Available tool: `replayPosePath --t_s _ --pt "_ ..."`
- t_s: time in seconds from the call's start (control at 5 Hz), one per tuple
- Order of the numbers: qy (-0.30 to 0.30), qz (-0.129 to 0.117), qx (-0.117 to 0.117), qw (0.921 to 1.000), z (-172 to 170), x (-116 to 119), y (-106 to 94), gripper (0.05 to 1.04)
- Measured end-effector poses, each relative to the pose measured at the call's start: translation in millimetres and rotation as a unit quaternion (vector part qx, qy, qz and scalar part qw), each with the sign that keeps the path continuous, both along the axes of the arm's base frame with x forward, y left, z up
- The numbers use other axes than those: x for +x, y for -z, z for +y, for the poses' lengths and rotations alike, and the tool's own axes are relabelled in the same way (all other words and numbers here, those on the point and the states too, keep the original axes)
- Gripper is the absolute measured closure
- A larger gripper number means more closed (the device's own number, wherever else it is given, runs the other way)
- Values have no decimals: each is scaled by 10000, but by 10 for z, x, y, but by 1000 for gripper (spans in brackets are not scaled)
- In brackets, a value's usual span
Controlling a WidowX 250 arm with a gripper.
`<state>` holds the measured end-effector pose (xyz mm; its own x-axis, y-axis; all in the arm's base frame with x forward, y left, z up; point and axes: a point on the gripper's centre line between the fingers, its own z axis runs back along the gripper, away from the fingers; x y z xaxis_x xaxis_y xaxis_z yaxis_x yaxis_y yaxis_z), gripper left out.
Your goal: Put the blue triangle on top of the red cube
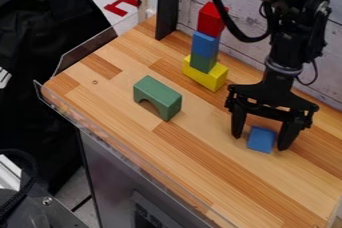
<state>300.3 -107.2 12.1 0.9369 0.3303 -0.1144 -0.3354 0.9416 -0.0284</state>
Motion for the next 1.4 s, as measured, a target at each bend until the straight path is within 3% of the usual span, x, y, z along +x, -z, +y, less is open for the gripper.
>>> replayPosePath --t_s 0.2,0.4,0.6,0.8,1.0,1.2,1.4 --pt "-20 -2 -53 10000 -19 8 39 133" --pt "-22 -38 -76 10000 -19 12 75 409" --pt "-24 -67 -62 10000 17 -15 26 520" --pt "4 -154 -158 9998 14 -8 -109 520" --pt "43 -355 -16 9994 58 -9 -555 521" --pt "20 -758 192 9969 140 -18 -1056 521" --pt "293 -1355 94 9903 280 -71 -1544 521"
